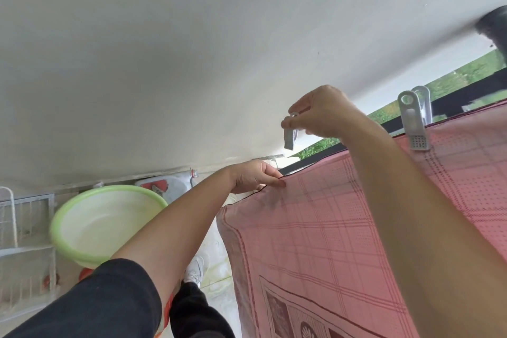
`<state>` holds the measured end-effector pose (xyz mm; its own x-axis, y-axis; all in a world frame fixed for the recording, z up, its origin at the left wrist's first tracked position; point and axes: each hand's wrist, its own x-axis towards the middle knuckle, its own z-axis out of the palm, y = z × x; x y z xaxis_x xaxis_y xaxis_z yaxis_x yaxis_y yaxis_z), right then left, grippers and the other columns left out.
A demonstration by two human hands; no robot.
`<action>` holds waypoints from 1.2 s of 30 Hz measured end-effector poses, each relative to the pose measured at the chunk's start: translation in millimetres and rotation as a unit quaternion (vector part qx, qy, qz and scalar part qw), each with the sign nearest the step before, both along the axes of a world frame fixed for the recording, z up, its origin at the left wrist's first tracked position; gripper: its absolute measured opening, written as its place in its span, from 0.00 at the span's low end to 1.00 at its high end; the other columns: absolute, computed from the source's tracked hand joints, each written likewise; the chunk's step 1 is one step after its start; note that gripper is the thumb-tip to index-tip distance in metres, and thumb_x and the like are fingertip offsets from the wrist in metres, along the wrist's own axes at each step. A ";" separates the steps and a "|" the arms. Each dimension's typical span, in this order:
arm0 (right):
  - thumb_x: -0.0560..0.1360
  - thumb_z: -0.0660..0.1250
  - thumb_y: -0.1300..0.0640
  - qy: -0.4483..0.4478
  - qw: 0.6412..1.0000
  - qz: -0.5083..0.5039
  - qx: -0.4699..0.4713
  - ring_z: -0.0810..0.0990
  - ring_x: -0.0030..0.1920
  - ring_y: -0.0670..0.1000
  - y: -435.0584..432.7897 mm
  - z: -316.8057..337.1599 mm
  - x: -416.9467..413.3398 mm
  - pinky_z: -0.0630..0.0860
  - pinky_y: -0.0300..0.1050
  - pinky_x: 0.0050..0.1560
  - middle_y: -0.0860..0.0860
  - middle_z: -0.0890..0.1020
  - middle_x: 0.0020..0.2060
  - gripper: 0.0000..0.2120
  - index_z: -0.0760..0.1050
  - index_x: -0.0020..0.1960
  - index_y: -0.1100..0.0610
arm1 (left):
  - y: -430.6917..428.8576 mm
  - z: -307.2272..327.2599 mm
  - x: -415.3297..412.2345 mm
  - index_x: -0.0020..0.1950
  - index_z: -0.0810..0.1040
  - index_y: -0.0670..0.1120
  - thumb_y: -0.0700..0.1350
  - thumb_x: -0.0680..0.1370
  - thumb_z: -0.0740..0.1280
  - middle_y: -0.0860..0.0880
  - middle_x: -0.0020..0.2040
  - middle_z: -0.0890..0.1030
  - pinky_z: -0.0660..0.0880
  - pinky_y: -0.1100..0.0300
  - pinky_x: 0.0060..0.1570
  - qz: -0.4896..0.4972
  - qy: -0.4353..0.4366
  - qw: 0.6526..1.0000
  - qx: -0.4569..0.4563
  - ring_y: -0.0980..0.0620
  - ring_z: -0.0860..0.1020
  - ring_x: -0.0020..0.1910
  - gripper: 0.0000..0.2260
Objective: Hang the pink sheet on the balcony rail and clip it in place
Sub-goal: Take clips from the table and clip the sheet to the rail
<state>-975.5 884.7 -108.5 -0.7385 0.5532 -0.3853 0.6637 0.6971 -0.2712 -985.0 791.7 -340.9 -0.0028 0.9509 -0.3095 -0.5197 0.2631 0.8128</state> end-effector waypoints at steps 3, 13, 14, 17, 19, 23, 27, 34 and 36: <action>0.68 0.80 0.51 -0.068 0.997 0.028 0.010 0.82 0.46 0.47 -0.3 -15.0 3.5 0.78 0.41 0.49 0.48 0.85 0.48 0.17 0.85 0.54 0.54 | -3.4 -3.5 6.7 0.59 0.80 0.36 0.38 0.79 0.68 0.45 0.51 0.84 0.78 0.59 0.55 0.031 -0.054 0.998 0.002 0.52 0.82 0.50 0.11; 0.69 0.79 0.55 -0.098 0.993 0.066 0.020 0.84 0.47 0.48 1.4 -42.5 15.1 0.81 0.44 0.52 0.48 0.85 0.44 0.14 0.84 0.53 0.49 | 2.2 -4.7 20.9 0.50 0.84 0.39 0.40 0.72 0.76 0.45 0.44 0.84 0.77 0.62 0.45 0.125 -0.024 0.991 -0.031 0.51 0.82 0.43 0.09; 0.69 0.79 0.56 -0.093 0.993 0.066 0.026 0.84 0.46 0.48 1.9 -43.4 15.1 0.81 0.45 0.52 0.48 0.85 0.43 0.13 0.85 0.52 0.49 | 2.4 -6.1 20.6 0.52 0.84 0.39 0.42 0.71 0.77 0.45 0.46 0.84 0.76 0.60 0.47 0.126 -0.011 0.991 -0.038 0.50 0.81 0.44 0.12; 0.69 0.79 0.57 -0.099 0.991 0.081 0.036 0.84 0.45 0.49 2.9 -46.4 16.3 0.82 0.46 0.51 0.49 0.84 0.44 0.11 0.85 0.51 0.50 | 0.9 -7.5 20.4 0.52 0.85 0.41 0.44 0.69 0.79 0.44 0.48 0.85 0.78 0.56 0.55 0.129 0.005 0.991 -0.046 0.50 0.82 0.46 0.14; 0.69 0.79 0.58 -0.120 0.987 0.100 0.046 0.83 0.45 0.50 2.7 -48.4 17.5 0.81 0.45 0.49 0.50 0.84 0.47 0.11 0.85 0.51 0.50 | -0.9 -7.3 19.6 0.51 0.86 0.43 0.45 0.69 0.79 0.44 0.50 0.85 0.77 0.54 0.60 0.132 0.008 0.990 -0.042 0.51 0.82 0.48 0.13; 0.70 0.77 0.58 -0.161 0.980 0.104 0.056 0.83 0.44 0.50 0.6 -50.3 19.2 0.81 0.43 0.46 0.50 0.84 0.47 0.10 0.85 0.50 0.51 | -3.5 -7.9 18.8 0.52 0.86 0.42 0.45 0.69 0.79 0.42 0.52 0.85 0.77 0.53 0.61 0.132 0.018 0.990 -0.036 0.50 0.82 0.49 0.14; 0.71 0.77 0.53 -0.192 0.974 0.104 0.065 0.82 0.43 0.51 -0.2 -54.6 21.4 0.79 0.43 0.45 0.51 0.83 0.49 0.13 0.83 0.54 0.53 | -6.3 -6.6 19.2 0.53 0.86 0.42 0.43 0.70 0.78 0.45 0.50 0.86 0.76 0.55 0.62 0.133 0.030 0.990 -0.028 0.53 0.82 0.50 0.12; 0.73 0.74 0.49 -0.191 0.972 0.123 0.065 0.79 0.59 0.53 -3.4 -60.5 24.8 0.77 0.50 0.60 0.51 0.80 0.61 0.24 0.76 0.67 0.54 | -7.6 -5.3 19.9 0.53 0.86 0.43 0.43 0.72 0.77 0.48 0.51 0.86 0.74 0.54 0.65 0.137 0.061 0.988 -0.033 0.55 0.82 0.53 0.12; 0.75 0.73 0.50 -0.203 0.969 0.121 0.069 0.80 0.59 0.55 -4.6 -57.9 26.2 0.78 0.51 0.60 0.54 0.81 0.60 0.22 0.77 0.65 0.59 | -8.5 -3.0 20.3 0.55 0.85 0.43 0.43 0.72 0.77 0.46 0.52 0.85 0.73 0.53 0.66 0.137 0.069 0.987 -0.038 0.55 0.81 0.53 0.12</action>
<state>-949.3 880.1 -166.4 -0.6557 0.4502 -0.6061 0.5089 0.8566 0.0857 -964.7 783.2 -343.9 -0.3047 0.8824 -0.3585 -0.4655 0.1904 0.8643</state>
